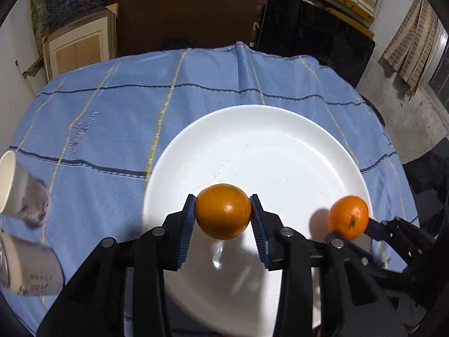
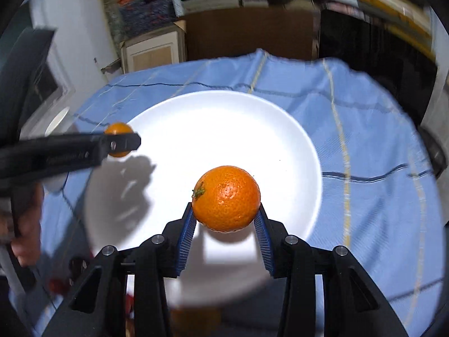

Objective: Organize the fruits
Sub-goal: 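Carry both oranges onto the white plate and open both grippers, then grasp a pale peach fruit with the right gripper while the left gripper grasps a red tomato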

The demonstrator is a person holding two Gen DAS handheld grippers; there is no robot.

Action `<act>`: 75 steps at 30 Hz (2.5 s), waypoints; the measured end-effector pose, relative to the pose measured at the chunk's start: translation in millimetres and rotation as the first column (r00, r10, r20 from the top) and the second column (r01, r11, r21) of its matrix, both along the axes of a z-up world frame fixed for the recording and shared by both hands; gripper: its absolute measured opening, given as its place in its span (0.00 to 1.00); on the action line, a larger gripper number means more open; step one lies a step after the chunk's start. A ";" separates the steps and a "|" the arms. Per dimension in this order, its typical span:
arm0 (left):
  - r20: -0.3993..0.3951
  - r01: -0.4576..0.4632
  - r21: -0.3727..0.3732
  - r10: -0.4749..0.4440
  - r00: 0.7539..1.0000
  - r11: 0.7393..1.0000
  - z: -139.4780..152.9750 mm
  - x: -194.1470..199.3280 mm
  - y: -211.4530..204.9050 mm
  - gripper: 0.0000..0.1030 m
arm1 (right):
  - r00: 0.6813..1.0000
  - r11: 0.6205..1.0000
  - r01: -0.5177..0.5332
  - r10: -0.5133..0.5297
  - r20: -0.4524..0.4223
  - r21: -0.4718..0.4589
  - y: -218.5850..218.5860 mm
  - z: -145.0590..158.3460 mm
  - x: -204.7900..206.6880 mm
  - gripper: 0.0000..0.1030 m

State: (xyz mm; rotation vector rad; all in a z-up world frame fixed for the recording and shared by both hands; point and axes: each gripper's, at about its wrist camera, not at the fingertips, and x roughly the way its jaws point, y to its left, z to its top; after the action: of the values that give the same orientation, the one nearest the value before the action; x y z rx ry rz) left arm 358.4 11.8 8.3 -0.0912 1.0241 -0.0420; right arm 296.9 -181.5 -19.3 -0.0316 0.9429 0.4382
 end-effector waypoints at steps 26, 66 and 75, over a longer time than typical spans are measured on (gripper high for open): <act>0.173 -0.087 0.065 0.074 0.982 0.994 10.6 -244.3 48.9 0.95 | 0.994 0.977 0.044 -0.064 0.092 0.209 -58.9 26.2 -213.2 0.74; 0.063 0.006 0.070 -0.010 0.998 0.998 -39.0 -255.0 38.2 0.34 | 0.974 0.974 -0.228 0.228 -0.004 0.015 44.8 -17.9 -251.7 0.42; 0.083 0.022 0.082 -0.029 0.996 0.996 -25.2 -261.9 30.3 0.25 | 0.978 0.976 -0.210 0.209 0.008 0.062 22.9 -6.9 -256.5 0.42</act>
State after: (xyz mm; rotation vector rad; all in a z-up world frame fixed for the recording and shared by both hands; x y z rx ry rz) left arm 96.6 42.2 -16.8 -0.0021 0.9421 -0.0273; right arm 40.4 -158.5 -26.2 -0.0754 0.9273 0.6624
